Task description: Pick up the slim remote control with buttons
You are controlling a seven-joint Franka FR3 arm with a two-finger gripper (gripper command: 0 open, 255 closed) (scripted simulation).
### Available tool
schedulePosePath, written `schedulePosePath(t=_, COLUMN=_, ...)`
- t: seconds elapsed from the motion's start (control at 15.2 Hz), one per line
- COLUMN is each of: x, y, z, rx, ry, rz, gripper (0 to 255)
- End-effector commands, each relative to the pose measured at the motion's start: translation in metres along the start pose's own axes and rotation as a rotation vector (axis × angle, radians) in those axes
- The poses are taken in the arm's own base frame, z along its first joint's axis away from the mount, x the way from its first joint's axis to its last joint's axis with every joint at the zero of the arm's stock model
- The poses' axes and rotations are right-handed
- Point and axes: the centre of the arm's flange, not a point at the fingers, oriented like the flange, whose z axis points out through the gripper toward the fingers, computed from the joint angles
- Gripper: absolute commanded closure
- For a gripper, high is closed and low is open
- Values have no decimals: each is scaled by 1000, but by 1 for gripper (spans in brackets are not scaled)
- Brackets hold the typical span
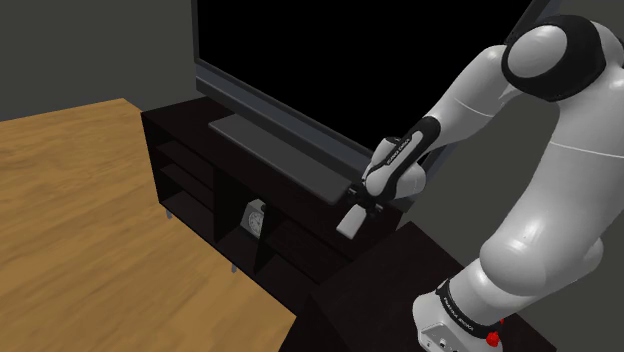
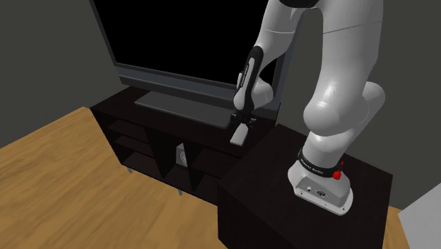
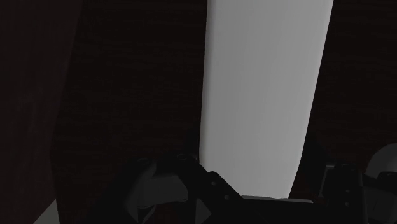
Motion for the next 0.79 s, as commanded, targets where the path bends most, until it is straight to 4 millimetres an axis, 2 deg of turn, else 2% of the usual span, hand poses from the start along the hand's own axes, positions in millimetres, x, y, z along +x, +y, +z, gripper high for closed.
schedulePosePath(t=0.0, x=-1, y=1, z=-10, rx=0, ry=0, rz=0, gripper=255)
schedulePosePath(t=0.73, x=-2, y=2, z=-68, rx=0, ry=0, rz=0, gripper=255)
